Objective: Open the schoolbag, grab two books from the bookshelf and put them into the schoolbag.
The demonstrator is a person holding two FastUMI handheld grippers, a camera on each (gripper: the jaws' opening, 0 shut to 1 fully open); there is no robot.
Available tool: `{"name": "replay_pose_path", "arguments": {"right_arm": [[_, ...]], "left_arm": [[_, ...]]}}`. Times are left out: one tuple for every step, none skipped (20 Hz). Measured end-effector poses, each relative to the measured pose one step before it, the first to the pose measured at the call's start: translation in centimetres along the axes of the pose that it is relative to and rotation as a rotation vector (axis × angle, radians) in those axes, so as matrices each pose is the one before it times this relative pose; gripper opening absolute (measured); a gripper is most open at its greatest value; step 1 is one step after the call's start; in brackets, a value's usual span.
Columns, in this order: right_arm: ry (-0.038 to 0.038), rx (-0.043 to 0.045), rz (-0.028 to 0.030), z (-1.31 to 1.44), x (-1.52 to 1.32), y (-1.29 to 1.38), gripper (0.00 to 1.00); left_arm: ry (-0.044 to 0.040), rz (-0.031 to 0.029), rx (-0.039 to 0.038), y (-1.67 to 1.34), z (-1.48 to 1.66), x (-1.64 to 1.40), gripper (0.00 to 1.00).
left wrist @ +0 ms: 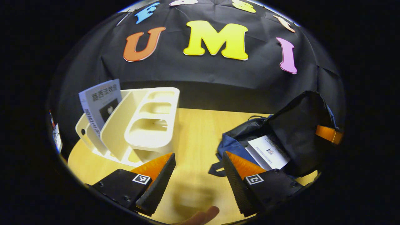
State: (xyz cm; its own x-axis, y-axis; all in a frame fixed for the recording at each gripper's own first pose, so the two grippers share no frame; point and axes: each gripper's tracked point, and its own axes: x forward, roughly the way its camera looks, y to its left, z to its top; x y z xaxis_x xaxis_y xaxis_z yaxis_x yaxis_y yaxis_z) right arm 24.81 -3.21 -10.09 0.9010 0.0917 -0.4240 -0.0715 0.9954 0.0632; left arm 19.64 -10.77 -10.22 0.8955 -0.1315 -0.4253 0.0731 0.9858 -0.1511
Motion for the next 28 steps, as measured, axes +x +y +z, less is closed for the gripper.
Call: {"name": "replay_pose_path", "arguments": {"right_arm": [[0.00841, 0.00308, -0.00481, -0.046, 0.116, 0.327, 0.07], [0.00416, -0.00342, -0.00161, -0.025, 0.167, 0.357, 0.06], [0.00133, -0.00383, -0.00329, -0.025, 0.070, 0.389, 0.06], [-0.00227, 0.00114, -0.00127, 0.128, 0.061, 0.343, 0.07], [-0.00386, -0.00279, 0.00762, 0.023, -0.160, 0.474, 0.07], [-0.00640, -0.00589, 0.00183, 0.057, 0.102, 0.358, 0.07], [0.00051, -0.00359, -0.00964, -0.070, 0.046, -0.037, 0.07], [0.00552, -0.00390, -0.00637, -0.251, 0.058, -0.002, 0.07], [0.00410, -0.00398, -0.00317, -0.074, 0.023, 0.086, 0.07], [0.00174, -0.00556, -0.00572, 0.018, -0.047, 0.001, 0.07], [0.00070, -0.00679, -0.00720, 0.016, 0.012, -0.144, 0.07], [-0.00121, -0.00435, -0.00211, 0.015, -0.120, 0.018, 0.07], [-0.00079, -0.00317, -0.00141, 0.095, -0.057, 0.073, 0.07], [0.00048, -0.00449, -0.00193, -0.046, -0.034, 0.023, 0.07], [0.00109, -0.00954, 0.00129, 0.058, -0.087, 0.139, 0.07], [0.00152, -0.00872, -0.00080, -0.026, -0.127, 0.147, 0.07], [0.00055, -0.00890, 0.00123, 0.093, -0.116, 0.032, 0.07], [0.00155, -0.00886, 0.00084, -0.009, -0.098, 0.026, 0.07], [-0.00106, -0.00284, -0.00217, 0.038, -0.070, -0.156, 0.07], [-0.00057, -0.00025, 0.00123, 0.025, -0.044, -0.099, 0.07], [0.00087, 0.00423, 0.00007, -0.062, -0.008, -0.109, 0.07], [0.00181, 0.00572, 0.00207, -0.176, -0.068, -0.125, 0.07], [0.00115, 0.00555, 0.00268, -0.032, -0.093, 0.019, 0.07], [0.00196, 0.00219, 0.00159, -0.033, 0.020, 0.020, 0.07], [0.00003, -0.00207, 0.00020, -0.023, -0.080, 0.013, 0.07], [-0.00229, -0.00297, 0.00163, -0.048, -0.111, 0.028, 0.07], [0.00030, 0.00052, 0.00083, 0.036, -0.083, -0.002, 0.07], [-0.00011, 0.00132, 0.00361, -0.055, -0.030, 0.002, 0.06]], "left_arm": [[-0.02089, 0.01197, -0.00284, 1.752, 1.011, -1.274, 0.94], [-0.01838, 0.01323, -0.00410, 1.622, 0.813, -1.002, 0.94], [-0.01323, 0.01425, -0.00048, 1.569, 0.820, -0.843, 0.94], [-0.01466, 0.01466, 0.00386, 1.463, 0.769, -0.464, 0.94], [-0.01080, 0.02138, 0.00542, 1.629, 0.762, -0.420, 0.94], [-0.00759, 0.01713, 0.00443, 1.315, 0.433, -0.194, 0.94], [-0.00500, 0.00915, -0.00048, 1.072, 0.447, -0.007, 0.94], [-0.00415, 0.00741, -0.00063, 0.924, 0.528, -0.078, 0.94], [-0.00774, 0.00914, 0.00749, 0.975, 0.552, 0.151, 0.94], [-0.00452, 0.00483, 0.00870, 0.805, 0.451, 0.221, 0.94], [-0.00238, 0.00388, 0.00764, 0.833, 0.583, 0.265, 0.94], [-0.01178, 0.00053, 0.00381, 0.624, 0.857, 0.499, 0.94], [-0.00728, 0.00288, 0.00040, 0.720, 0.645, 0.674, 0.94], [0.01088, 0.00371, -0.00319, 0.595, 0.373, 0.501, 0.94], [-0.00476, 0.01080, 0.00065, 0.778, 0.645, 0.672, 0.94], [-0.00730, 0.01394, -0.00145, 0.793, 0.805, 0.611, 0.94], [-0.00181, 0.00886, -0.00748, 0.795, 0.760, 0.528, 0.94], [-0.00096, -0.00326, -0.00843, 0.422, 0.782, 0.398, 0.94], [-0.00656, -0.00166, -0.00740, 0.455, 0.938, 0.542, 0.94], [0.00258, 0.00714, -0.00444, 0.596, 0.874, 0.707, 0.94], [0.00986, 0.00578, -0.00319, 0.723, 0.695, 0.791, 0.94], [0.01143, 0.00716, -0.00137, 0.603, 0.600, 0.481, 0.94], [0.00160, 0.00459, 0.00429, 0.435, 0.811, 0.696, 0.94], [0.00168, 0.00286, 0.01431, 0.442, 0.640, 0.705, 0.94], [0.01425, 0.00610, 0.01643, 0.436, 0.341, 0.752, 0.93], [0.01139, 0.00685, 0.02121, 0.442, 0.293, 0.837, 0.93], [0.01964, 0.00603, 0.02491, 0.236, -0.143, 0.744, 0.93], [0.02024, 0.00158, 0.02196, 0.355, 0.136, 0.751, 0.93]]}}
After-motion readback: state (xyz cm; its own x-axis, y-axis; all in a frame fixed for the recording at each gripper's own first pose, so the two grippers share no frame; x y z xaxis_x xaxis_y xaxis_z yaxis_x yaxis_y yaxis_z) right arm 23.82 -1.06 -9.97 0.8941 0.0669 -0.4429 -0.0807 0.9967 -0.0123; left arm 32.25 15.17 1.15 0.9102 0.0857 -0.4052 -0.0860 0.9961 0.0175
